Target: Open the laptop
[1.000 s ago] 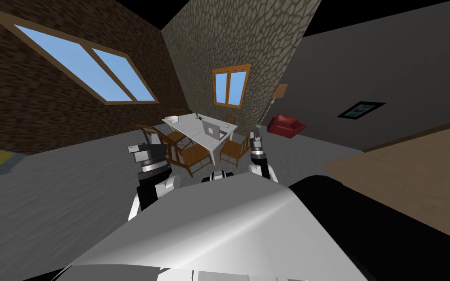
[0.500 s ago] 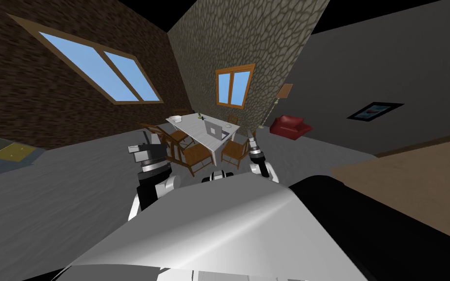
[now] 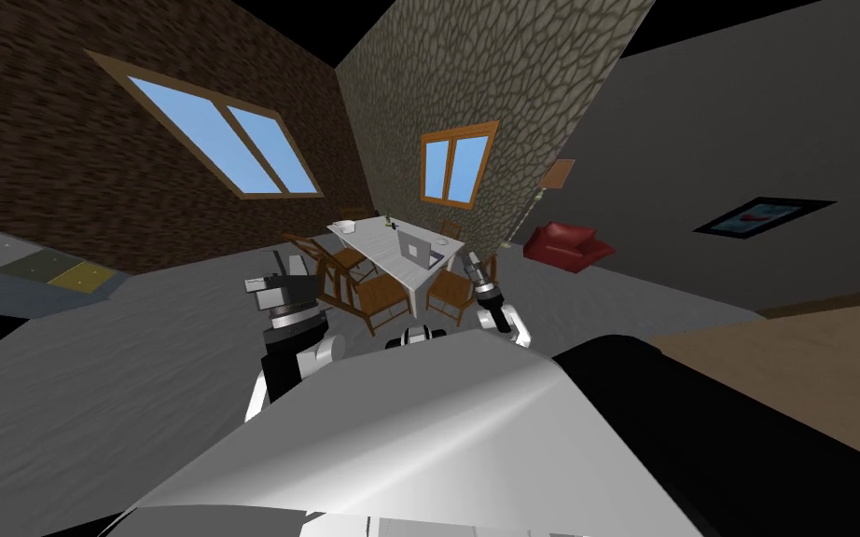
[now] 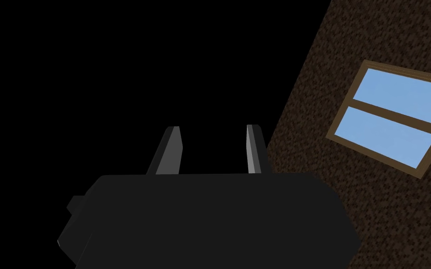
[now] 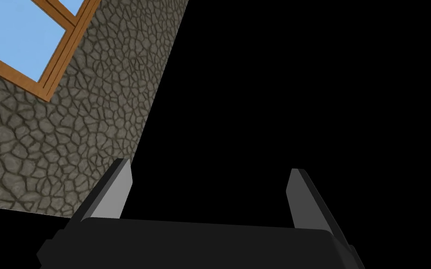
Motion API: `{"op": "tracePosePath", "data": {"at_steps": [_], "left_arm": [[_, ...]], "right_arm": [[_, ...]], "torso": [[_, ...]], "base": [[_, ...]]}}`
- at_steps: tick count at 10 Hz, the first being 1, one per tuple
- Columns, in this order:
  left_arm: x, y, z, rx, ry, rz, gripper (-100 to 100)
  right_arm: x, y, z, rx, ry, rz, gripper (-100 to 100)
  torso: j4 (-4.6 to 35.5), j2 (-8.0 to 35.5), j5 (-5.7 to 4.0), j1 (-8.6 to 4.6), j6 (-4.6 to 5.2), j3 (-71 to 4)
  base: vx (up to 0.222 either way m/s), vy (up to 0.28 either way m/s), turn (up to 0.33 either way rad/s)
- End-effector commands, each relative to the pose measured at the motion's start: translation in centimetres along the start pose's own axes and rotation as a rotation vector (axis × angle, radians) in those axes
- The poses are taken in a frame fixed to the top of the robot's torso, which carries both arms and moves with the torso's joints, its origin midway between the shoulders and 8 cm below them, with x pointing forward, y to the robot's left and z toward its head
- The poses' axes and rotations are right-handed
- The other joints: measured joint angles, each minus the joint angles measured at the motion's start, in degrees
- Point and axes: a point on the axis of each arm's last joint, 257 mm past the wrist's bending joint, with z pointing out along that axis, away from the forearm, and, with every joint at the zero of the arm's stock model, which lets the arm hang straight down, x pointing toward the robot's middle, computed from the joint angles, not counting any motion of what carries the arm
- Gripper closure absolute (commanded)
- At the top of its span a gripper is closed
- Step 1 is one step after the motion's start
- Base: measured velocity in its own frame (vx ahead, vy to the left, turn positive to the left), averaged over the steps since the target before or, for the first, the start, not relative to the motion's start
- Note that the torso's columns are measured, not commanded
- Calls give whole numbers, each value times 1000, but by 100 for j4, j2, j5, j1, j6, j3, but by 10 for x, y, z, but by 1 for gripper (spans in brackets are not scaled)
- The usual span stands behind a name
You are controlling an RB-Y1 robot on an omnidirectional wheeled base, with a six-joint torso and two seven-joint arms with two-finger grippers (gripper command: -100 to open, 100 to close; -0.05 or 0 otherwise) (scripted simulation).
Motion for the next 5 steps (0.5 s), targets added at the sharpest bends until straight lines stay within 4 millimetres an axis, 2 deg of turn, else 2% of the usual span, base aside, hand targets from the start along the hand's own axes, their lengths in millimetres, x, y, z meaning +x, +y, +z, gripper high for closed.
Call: {"op": "tracePosePath", "data": {"at_steps": [1, 5], "left_arm": [[0, 0, 0, 0, 0, 0, 0], [0, 0, 0, 0, 0, 0, 0]], "right_arm": [[16, -5, 4, -28, 58, -156, -100], [41, -18, 10, -82, 150, -411, -100]], "torso": [[0, 1, 0, 1, -1, 1], [-1, -2, -1, -3, -1, -1]], "base": [[28, 29, 117], [35, 19, 117]]}}
